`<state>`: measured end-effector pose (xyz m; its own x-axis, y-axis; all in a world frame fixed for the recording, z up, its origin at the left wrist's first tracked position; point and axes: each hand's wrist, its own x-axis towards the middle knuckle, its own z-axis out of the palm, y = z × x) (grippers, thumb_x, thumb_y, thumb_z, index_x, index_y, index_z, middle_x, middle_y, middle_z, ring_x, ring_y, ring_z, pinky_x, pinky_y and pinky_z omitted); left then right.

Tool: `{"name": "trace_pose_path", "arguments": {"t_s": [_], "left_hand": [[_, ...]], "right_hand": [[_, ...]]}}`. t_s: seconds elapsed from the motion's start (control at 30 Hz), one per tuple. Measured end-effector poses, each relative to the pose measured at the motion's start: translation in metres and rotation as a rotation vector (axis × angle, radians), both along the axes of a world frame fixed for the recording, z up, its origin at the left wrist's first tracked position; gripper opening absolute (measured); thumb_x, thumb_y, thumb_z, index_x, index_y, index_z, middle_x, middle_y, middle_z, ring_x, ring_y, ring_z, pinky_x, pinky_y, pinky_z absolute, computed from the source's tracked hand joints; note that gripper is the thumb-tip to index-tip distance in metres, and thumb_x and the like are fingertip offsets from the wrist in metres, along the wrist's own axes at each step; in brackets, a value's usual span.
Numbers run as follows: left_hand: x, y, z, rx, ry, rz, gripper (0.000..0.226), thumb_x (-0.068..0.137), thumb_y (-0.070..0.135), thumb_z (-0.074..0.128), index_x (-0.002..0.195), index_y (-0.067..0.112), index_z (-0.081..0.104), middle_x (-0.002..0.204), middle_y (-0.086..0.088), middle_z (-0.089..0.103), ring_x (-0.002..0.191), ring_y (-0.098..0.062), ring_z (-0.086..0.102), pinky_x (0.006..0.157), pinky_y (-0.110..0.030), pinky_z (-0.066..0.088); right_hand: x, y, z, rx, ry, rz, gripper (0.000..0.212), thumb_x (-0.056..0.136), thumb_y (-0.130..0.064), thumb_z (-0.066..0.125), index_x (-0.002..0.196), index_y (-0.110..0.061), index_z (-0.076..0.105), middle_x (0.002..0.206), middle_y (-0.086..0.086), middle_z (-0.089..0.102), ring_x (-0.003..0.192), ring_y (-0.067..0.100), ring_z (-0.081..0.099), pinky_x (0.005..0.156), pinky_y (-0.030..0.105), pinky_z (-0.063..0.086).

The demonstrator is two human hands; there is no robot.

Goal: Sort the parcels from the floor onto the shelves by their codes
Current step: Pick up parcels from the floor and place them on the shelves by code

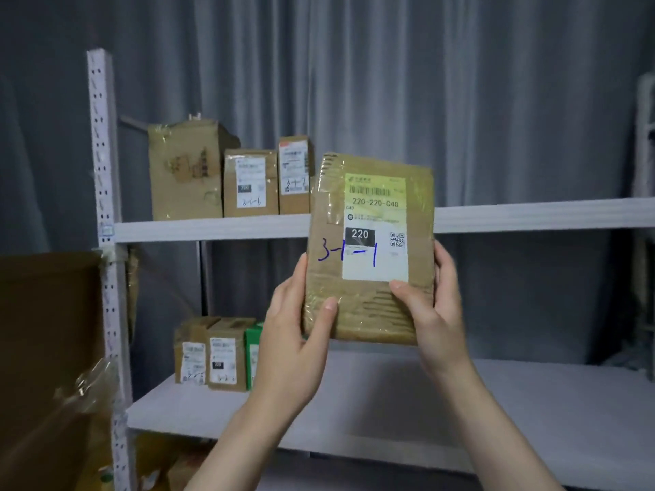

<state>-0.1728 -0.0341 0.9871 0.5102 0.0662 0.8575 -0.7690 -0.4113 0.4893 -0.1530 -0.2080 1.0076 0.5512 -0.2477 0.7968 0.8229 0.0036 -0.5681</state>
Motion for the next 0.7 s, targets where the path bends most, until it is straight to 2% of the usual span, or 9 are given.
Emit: {"name": "trace_pose_path", "arguments": {"t_s": [0.13, 0.27, 0.37, 0.5, 0.57, 0.63, 0.7], "left_hand": [[0.021, -0.031, 0.035, 0.05, -0.1, -0.019, 0.065, 0.093, 0.042, 0.05, 0.153, 0.038, 0.025, 0.132, 0.021, 0.048, 0.128, 0.01, 0.04, 0.102, -0.007, 0.03], [0.042, -0.058, 0.072, 0.045, -0.174, -0.027, 0.07, 0.091, 0.051, 0.049, 0.155, 0.035, 0.024, 0.142, 0.021, 0.043, 0.134, 0.011, 0.035, 0.109, -0.017, 0.03], [0.051, -0.076, 0.096, 0.006, -0.248, -0.013, 0.073, 0.089, 0.056, 0.046, 0.155, 0.033, 0.024, 0.144, 0.018, 0.043, 0.134, 0.009, 0.035, 0.108, -0.019, 0.031], [0.069, -0.101, 0.127, -0.022, -0.325, -0.007, 0.07, 0.091, 0.045, 0.048, 0.155, 0.029, 0.024, 0.132, 0.031, 0.039, 0.123, 0.025, 0.029, 0.099, 0.0, 0.022], [0.083, -0.112, 0.139, -0.017, -0.333, -0.024, 0.07, 0.092, 0.043, 0.048, 0.155, 0.027, 0.024, 0.138, 0.022, 0.042, 0.127, 0.018, 0.033, 0.106, -0.008, 0.026], [0.102, -0.123, 0.144, -0.001, -0.309, -0.052, 0.07, 0.092, 0.043, 0.048, 0.155, 0.026, 0.025, 0.145, 0.01, 0.046, 0.134, 0.001, 0.039, 0.114, -0.028, 0.033], [0.125, -0.132, 0.143, 0.031, -0.268, -0.081, 0.071, 0.091, 0.047, 0.047, 0.155, 0.027, 0.025, 0.149, 0.007, 0.045, 0.138, -0.007, 0.039, 0.114, -0.041, 0.035]], "right_hand": [[0.016, -0.036, 0.045, -0.064, -0.06, -0.102, 0.087, 0.063, -0.043, 0.071, 0.142, -0.024, 0.041, 0.133, -0.007, 0.061, 0.121, 0.01, 0.059, 0.109, 0.044, 0.044], [0.025, -0.066, 0.09, -0.106, -0.138, -0.164, 0.086, 0.062, -0.044, 0.073, 0.14, -0.026, 0.042, 0.125, -0.013, 0.064, 0.114, 0.005, 0.062, 0.104, 0.038, 0.048], [0.029, -0.081, 0.119, -0.13, -0.191, -0.193, 0.079, 0.068, -0.034, 0.073, 0.14, -0.027, 0.041, 0.121, -0.02, 0.063, 0.112, -0.003, 0.06, 0.103, 0.031, 0.047], [0.041, -0.1, 0.153, -0.135, -0.283, -0.261, 0.078, 0.071, -0.032, 0.071, 0.142, -0.023, 0.04, 0.122, -0.02, 0.06, 0.112, -0.006, 0.058, 0.098, 0.018, 0.045], [0.052, -0.109, 0.162, -0.122, -0.306, -0.3, 0.076, 0.071, -0.031, 0.071, 0.14, -0.024, 0.041, 0.121, -0.021, 0.06, 0.11, -0.007, 0.058, 0.095, 0.014, 0.045], [0.068, -0.119, 0.164, -0.124, -0.3, -0.348, 0.075, 0.072, -0.031, 0.071, 0.14, -0.025, 0.041, 0.119, -0.023, 0.06, 0.108, -0.009, 0.058, 0.093, 0.012, 0.044], [0.087, -0.129, 0.16, -0.14, -0.263, -0.389, 0.076, 0.071, -0.033, 0.07, 0.141, -0.024, 0.041, 0.121, -0.019, 0.061, 0.11, -0.004, 0.059, 0.096, 0.017, 0.046]]}}
